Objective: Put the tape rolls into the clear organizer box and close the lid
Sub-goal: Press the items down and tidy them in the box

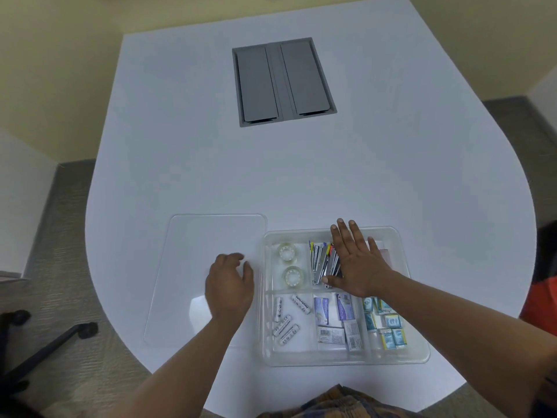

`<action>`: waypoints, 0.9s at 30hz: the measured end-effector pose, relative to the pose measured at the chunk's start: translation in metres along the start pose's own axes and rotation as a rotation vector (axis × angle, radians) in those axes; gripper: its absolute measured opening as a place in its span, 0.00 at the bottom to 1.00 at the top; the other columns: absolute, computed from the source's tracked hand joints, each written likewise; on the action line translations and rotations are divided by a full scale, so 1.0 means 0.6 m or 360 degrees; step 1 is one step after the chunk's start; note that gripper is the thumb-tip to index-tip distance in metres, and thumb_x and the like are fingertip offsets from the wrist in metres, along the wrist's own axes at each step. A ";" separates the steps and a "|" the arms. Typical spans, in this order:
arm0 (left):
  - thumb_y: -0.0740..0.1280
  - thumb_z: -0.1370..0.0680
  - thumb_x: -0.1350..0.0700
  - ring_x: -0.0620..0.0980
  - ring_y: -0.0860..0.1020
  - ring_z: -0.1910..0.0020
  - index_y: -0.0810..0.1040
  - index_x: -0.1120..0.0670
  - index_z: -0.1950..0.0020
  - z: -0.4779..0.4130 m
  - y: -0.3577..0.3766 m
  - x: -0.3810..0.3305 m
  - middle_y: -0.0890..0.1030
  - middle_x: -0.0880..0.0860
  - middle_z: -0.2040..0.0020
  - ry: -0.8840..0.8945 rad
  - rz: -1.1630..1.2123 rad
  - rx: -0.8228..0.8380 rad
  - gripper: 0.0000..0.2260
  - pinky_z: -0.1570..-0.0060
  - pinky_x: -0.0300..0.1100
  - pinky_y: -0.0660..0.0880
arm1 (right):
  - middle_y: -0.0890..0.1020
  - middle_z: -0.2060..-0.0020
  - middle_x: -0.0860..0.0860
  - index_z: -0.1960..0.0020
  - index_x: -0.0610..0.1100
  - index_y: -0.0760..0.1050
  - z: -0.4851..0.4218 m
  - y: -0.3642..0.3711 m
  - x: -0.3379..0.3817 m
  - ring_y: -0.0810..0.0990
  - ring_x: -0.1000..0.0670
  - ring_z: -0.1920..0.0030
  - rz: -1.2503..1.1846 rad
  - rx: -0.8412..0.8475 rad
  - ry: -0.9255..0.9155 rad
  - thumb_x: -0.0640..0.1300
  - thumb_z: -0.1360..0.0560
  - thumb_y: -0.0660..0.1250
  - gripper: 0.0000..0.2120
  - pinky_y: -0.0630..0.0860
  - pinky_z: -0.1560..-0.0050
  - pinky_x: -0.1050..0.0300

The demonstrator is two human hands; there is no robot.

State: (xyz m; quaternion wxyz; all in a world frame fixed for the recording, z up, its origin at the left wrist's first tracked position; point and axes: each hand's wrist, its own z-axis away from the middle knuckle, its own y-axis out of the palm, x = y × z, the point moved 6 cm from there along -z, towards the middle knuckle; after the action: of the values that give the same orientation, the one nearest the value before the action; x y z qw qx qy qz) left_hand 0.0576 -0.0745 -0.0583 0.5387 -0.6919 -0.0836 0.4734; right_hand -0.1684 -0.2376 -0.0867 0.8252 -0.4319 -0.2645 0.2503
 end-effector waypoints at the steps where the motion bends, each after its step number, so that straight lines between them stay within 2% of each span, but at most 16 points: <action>1: 0.67 0.24 0.55 0.56 0.79 0.52 0.80 0.54 0.46 0.010 -0.001 0.021 0.80 0.53 0.51 -0.0024 -0.0045 0.0029 0.08 0.52 0.52 0.77 | 0.24 0.29 0.53 0.30 0.49 0.21 -0.001 0.000 0.000 0.23 0.49 0.29 0.0001 -0.0006 -0.0003 0.73 0.30 0.56 0.53 0.41 0.26 0.37; 4: 0.67 0.24 0.54 0.55 0.80 0.51 0.80 0.54 0.46 0.046 0.001 0.068 0.81 0.53 0.51 -0.0021 -0.0133 0.0144 0.08 0.54 0.48 0.77 | 0.25 0.28 0.52 0.29 0.49 0.22 -0.002 0.001 0.001 0.24 0.49 0.28 0.0030 -0.0039 -0.0025 0.72 0.29 0.56 0.52 0.41 0.26 0.37; 7: 0.69 0.25 0.50 0.50 0.80 0.54 0.78 0.51 0.45 0.076 0.010 0.087 0.80 0.48 0.54 -0.0039 -0.0068 0.0297 0.11 0.60 0.40 0.72 | 0.26 0.28 0.52 0.30 0.49 0.21 -0.004 0.003 -0.001 0.24 0.48 0.28 0.0054 -0.0056 -0.0023 0.73 0.29 0.55 0.52 0.42 0.26 0.37; 11: 0.69 0.29 0.39 0.48 0.78 0.52 0.74 0.49 0.42 0.086 0.023 0.084 0.79 0.46 0.52 0.0015 -0.0227 0.0406 0.21 0.59 0.43 0.75 | 0.26 0.27 0.50 0.27 0.47 0.24 -0.003 0.001 -0.001 0.26 0.46 0.27 0.0077 -0.0064 0.0005 0.72 0.28 0.54 0.51 0.41 0.26 0.38; 13: 0.68 0.31 0.36 0.50 0.78 0.50 0.73 0.49 0.41 0.083 0.030 0.078 0.78 0.47 0.50 0.0049 -0.0401 0.0506 0.25 0.59 0.45 0.75 | 0.31 0.25 0.48 0.24 0.45 0.31 0.002 -0.006 0.007 0.30 0.45 0.25 0.0048 -0.0170 0.0011 0.70 0.26 0.54 0.48 0.42 0.25 0.40; 15: 0.67 0.33 0.33 0.50 0.78 0.51 0.71 0.49 0.43 0.080 0.033 0.073 0.78 0.47 0.50 0.0040 -0.0563 0.0597 0.27 0.61 0.45 0.73 | 0.40 0.22 0.46 0.22 0.43 0.42 0.014 -0.017 0.021 0.33 0.45 0.23 -0.0031 -0.0385 -0.0021 0.66 0.24 0.55 0.43 0.45 0.24 0.44; 18: 0.66 0.34 0.30 0.52 0.79 0.55 0.70 0.50 0.49 0.079 0.036 0.070 0.79 0.48 0.54 0.0018 -0.0706 0.0690 0.27 0.60 0.46 0.75 | 0.52 0.21 0.47 0.25 0.43 0.61 0.044 -0.019 0.049 0.38 0.48 0.22 -0.0263 -0.0578 -0.0151 0.59 0.23 0.61 0.32 0.54 0.24 0.44; 20: 0.66 0.35 0.30 0.52 0.79 0.55 0.71 0.50 0.51 0.081 0.038 0.072 0.79 0.48 0.55 0.0013 -0.0733 0.0735 0.26 0.59 0.46 0.75 | 0.58 0.23 0.47 0.29 0.44 0.69 0.068 -0.007 0.072 0.44 0.47 0.22 -0.0338 -0.0618 -0.0284 0.55 0.25 0.65 0.27 0.57 0.25 0.41; 24: 0.66 0.34 0.31 0.53 0.78 0.54 0.72 0.51 0.51 0.089 0.038 0.064 0.77 0.50 0.53 0.0178 -0.0897 0.0794 0.26 0.62 0.45 0.68 | 0.66 0.26 0.49 0.36 0.47 0.75 0.114 0.019 0.111 0.52 0.48 0.22 -0.0404 -0.0693 -0.0447 0.52 0.26 0.68 0.20 0.55 0.25 0.49; 27: 0.65 0.30 0.36 0.53 0.73 0.49 0.72 0.53 0.46 0.095 0.036 0.054 0.73 0.52 0.47 0.0240 -0.0916 0.0763 0.23 0.63 0.46 0.70 | 0.68 0.27 0.52 0.39 0.48 0.77 0.130 0.028 0.135 0.54 0.51 0.23 -0.0407 -0.0696 -0.0539 0.51 0.26 0.68 0.17 0.57 0.27 0.51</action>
State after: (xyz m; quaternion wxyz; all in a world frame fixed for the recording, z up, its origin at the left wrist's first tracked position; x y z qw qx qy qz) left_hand 0.0240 -0.0248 -0.0925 0.8009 -0.5273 -0.1214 0.2566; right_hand -0.1628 -0.1320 -0.0453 0.6816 -0.5145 -0.4981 0.1501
